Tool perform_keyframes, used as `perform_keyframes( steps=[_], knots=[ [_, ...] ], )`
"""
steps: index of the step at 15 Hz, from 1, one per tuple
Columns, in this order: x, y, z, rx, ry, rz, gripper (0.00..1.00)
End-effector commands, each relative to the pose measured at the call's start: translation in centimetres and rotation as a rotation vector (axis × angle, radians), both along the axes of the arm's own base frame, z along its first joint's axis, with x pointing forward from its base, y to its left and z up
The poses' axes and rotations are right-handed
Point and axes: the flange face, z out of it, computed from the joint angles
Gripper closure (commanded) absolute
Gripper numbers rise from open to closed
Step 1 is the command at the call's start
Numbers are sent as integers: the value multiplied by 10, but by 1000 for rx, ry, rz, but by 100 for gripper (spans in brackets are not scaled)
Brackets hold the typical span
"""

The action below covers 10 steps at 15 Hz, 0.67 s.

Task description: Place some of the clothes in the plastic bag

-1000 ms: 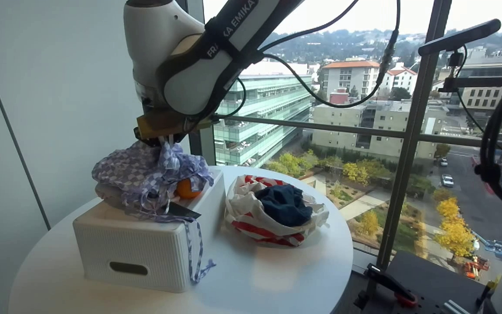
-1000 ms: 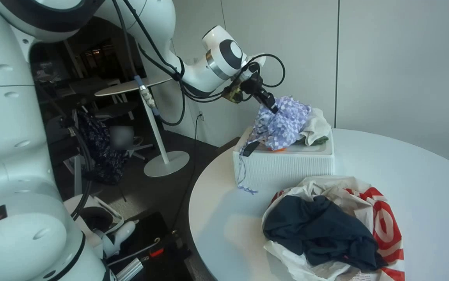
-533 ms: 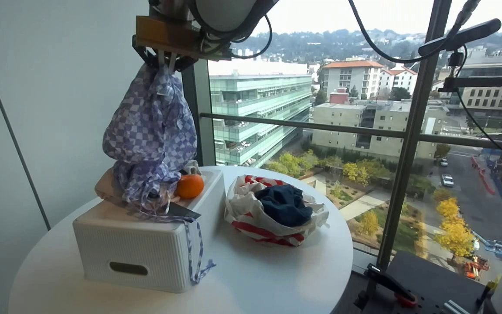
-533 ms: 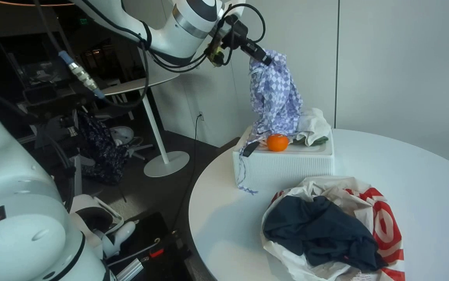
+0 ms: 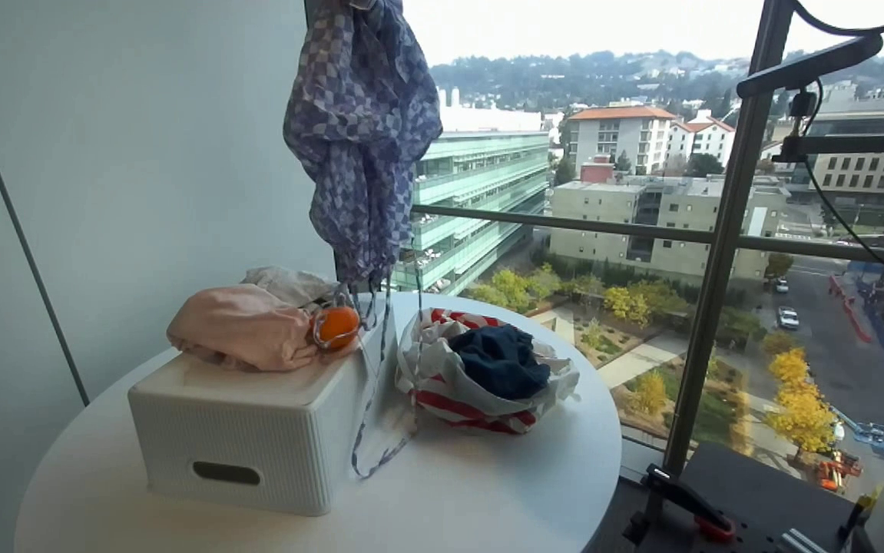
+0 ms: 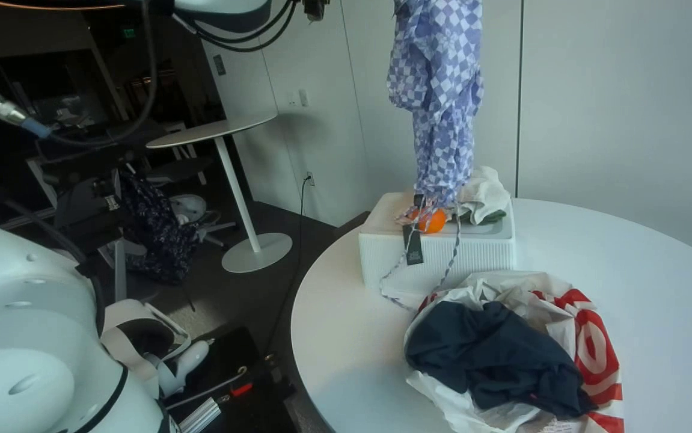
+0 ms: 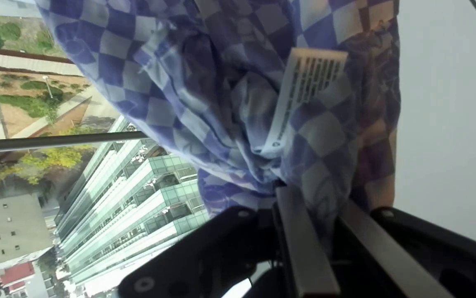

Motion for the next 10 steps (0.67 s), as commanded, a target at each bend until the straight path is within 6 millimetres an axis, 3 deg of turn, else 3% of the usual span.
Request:
perform_keyframes(
  steps=[1,4,7,10],
  knots=[
    [-36,-42,48,61,-127,-135,96],
    [-50,-87,64,109,-206,-268,96],
    [-54,-128,62,155,-245,-389,96],
    [-60,-154,59,191,-271,-469,96]
  ],
)
